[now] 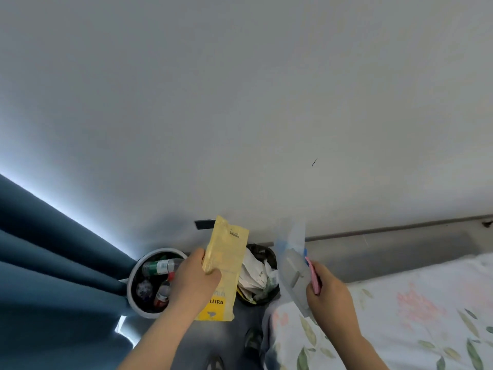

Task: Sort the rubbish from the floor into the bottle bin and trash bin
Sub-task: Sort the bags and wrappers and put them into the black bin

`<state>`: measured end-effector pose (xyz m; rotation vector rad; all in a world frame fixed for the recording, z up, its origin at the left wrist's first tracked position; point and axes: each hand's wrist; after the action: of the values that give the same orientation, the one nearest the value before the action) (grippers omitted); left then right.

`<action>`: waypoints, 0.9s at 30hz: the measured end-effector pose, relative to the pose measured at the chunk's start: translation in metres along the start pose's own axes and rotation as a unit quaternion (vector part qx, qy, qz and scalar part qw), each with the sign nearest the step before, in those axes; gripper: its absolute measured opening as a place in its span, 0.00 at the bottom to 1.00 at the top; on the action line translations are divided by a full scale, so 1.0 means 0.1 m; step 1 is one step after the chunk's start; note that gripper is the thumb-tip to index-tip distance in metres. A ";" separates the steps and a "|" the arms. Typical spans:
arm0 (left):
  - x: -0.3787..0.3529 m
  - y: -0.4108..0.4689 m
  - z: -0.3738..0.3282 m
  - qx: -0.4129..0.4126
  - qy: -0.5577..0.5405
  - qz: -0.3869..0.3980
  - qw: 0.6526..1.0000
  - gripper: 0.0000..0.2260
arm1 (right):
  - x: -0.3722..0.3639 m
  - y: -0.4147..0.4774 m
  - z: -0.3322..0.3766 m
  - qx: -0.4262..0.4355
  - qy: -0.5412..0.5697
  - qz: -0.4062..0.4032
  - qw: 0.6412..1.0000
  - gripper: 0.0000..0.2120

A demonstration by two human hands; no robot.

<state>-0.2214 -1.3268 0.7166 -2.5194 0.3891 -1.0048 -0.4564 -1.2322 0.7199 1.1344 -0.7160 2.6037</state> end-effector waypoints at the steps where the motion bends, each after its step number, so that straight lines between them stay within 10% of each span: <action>1: -0.05 0.10 -0.01 0.003 0.002 0.006 1.000 0.03 | -0.04 0.10 -0.03 -0.003 -0.005 0.009 1.000 0.18; 27: -2.00 2.41 1.29 0.097 0.074 0.015 0.992 0.07 | -2.15 2.46 -1.65 0.021 -0.152 0.118 0.981 0.20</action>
<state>-0.2970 -1.4274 0.4022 -2.2684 0.3537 -1.1625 -0.5055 -1.3589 0.3801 1.5712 -0.9119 2.6727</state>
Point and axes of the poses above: each hand's wrist, its own y-axis towards the middle knuckle, its own x-axis out of the back of the hand, z = x × y, and after that the axes turned 6 degrees about z, right-handed
